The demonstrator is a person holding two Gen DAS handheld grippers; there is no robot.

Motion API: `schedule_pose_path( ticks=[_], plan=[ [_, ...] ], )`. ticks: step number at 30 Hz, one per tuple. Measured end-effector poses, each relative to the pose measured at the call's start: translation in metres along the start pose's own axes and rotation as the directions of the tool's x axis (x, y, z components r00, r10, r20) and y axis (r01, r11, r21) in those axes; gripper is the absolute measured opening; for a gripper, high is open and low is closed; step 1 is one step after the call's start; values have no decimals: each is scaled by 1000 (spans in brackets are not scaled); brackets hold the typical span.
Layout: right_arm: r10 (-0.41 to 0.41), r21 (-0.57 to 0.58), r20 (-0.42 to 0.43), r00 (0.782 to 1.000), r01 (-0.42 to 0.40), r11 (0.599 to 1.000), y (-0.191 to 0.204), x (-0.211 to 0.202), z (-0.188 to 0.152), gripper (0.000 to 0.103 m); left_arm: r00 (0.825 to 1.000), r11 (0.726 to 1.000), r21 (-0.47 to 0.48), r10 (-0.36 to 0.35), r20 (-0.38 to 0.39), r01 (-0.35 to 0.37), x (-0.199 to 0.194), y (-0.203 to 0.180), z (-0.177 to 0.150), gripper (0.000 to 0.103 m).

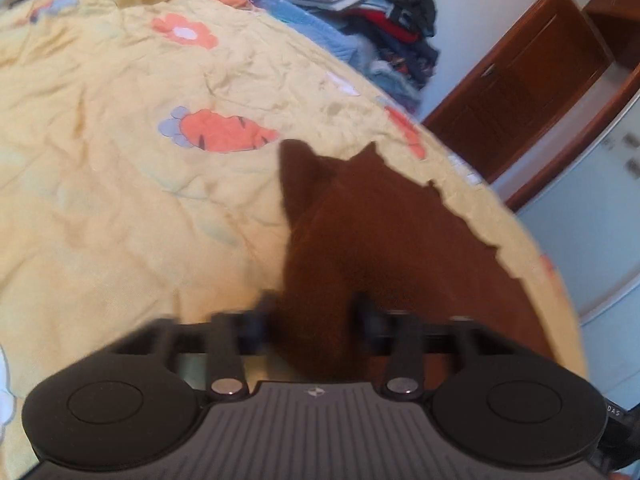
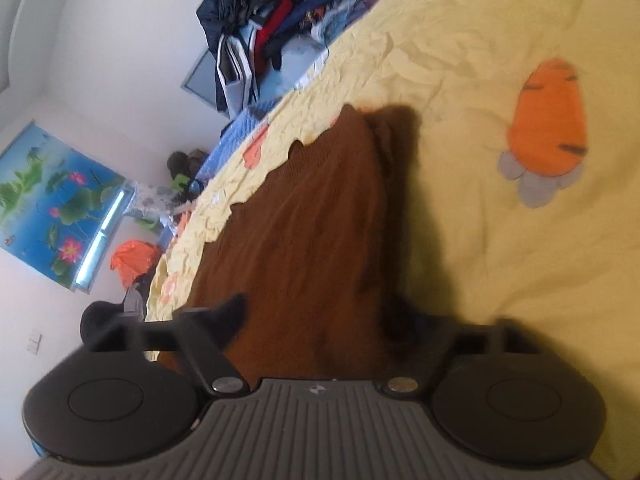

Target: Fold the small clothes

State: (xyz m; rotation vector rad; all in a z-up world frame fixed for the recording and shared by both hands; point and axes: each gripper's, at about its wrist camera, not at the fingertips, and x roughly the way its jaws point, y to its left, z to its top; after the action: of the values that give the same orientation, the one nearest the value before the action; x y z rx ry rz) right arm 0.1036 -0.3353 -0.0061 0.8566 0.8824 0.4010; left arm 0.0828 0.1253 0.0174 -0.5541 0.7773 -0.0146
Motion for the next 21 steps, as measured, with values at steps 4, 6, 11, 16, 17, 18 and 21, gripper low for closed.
schedule_pose_path(
  ticks=[4, 6, 11, 16, 17, 18, 21],
  plan=[
    [10, 42, -41, 999, -8, 999, -17, 8, 0, 15, 999, 1000, 25, -6, -37, 7, 0, -1, 3, 8],
    [14, 13, -33, 999, -14, 1000, -8, 0, -3, 16, 1000, 999, 30, -23, -20, 24, -16, -3, 4, 8],
    [105, -75, -47, 993, -109, 991, 21, -49, -24, 15, 991, 989, 70, -131, -40, 134, -77, 2, -15, 7],
    [23, -114, -93, 995, -33, 993, 4, -96, -70, 17, 990, 988, 133, -57, -132, 75, -105, 36, -70, 8],
    [-14, -122, -108, 994, 0, 993, -2, -97, -80, 26, 989, 988, 140, -42, -144, 63, -103, 43, -77, 9],
    [-35, -108, -119, 992, 22, 994, -7, -96, -87, 27, 990, 986, 152, -53, -132, 73, -105, 48, -79, 12],
    [42, -26, -81, 996, -44, 999, -18, -110, -81, 70, 994, 977, 190, -85, -74, 97, -126, 42, -60, 16]
  ],
)
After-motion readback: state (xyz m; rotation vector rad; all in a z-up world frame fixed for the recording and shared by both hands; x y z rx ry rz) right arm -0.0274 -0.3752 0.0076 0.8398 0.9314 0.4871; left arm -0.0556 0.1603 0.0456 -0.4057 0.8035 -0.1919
